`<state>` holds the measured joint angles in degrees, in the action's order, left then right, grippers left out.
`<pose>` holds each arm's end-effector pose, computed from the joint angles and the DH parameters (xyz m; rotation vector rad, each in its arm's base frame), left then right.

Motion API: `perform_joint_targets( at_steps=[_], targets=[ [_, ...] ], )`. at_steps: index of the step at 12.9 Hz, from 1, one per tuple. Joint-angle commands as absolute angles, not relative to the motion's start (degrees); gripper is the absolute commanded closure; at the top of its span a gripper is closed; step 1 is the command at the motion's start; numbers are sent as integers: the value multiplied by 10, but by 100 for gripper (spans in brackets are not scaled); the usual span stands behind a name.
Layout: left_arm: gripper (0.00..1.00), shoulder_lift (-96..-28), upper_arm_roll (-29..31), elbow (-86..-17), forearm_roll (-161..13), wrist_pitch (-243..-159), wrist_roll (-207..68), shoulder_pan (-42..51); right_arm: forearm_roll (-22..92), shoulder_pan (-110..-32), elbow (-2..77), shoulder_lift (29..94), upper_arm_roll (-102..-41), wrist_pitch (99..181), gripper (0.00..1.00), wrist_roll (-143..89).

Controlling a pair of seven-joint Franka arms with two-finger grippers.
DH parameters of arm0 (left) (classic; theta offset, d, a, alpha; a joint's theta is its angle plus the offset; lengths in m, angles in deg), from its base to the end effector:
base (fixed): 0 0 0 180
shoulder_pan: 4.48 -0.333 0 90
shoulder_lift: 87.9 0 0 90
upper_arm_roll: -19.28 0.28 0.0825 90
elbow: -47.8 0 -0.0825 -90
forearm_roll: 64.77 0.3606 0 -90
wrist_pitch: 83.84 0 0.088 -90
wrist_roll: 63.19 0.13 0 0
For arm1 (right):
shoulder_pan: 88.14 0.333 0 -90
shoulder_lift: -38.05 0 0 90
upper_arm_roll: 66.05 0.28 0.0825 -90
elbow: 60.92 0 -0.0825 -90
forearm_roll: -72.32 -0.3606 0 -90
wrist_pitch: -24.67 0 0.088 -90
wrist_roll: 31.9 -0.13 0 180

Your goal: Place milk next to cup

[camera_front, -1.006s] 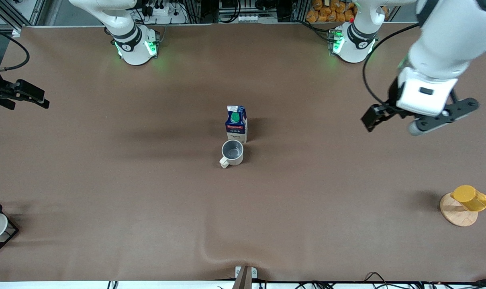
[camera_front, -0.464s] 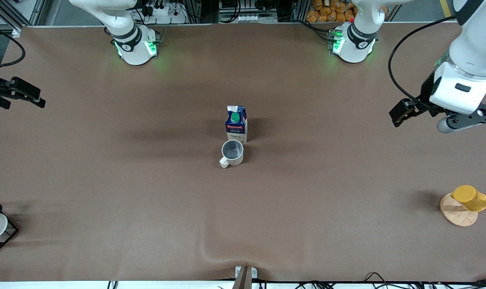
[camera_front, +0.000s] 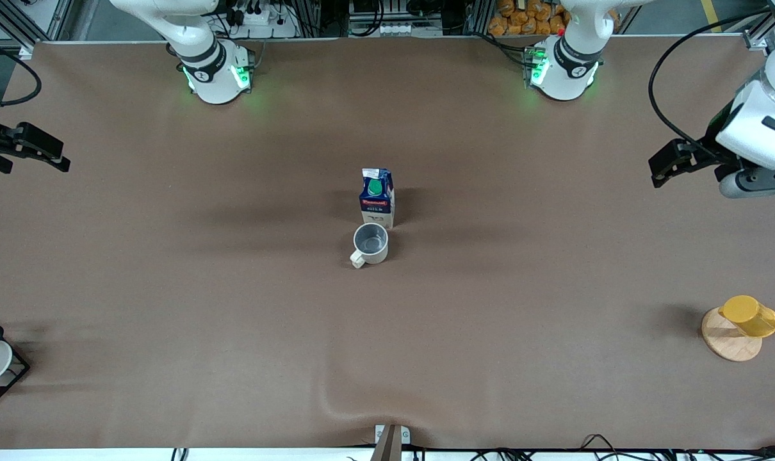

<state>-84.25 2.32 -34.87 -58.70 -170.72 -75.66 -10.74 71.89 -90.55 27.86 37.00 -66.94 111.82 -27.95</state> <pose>0.5374 -0.0820 0.5855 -3.0578 -0.0581 -0.0454 0.5203 -0.0291 0.5803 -3.1331 -0.0183 0.0151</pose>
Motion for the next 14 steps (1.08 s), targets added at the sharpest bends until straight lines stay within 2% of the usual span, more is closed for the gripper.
perform_joint_targets(
  at_steps=[1, 3, 14],
  targets=[
    [0, -893, 91, -400, -640, -1724, -688, -82, 722, -922, 266, 366, -661, 1094, 0, -287],
    [0, -894, 108, -397, -640, -1723, -681, -67, 721, -923, 264, 366, -662, 1094, 0, -288],
    [0, -890, 110, -390, -637, -1722, -667, -58, 714, -923, 263, 367, -661, 1097, 0, -288]
  ],
)
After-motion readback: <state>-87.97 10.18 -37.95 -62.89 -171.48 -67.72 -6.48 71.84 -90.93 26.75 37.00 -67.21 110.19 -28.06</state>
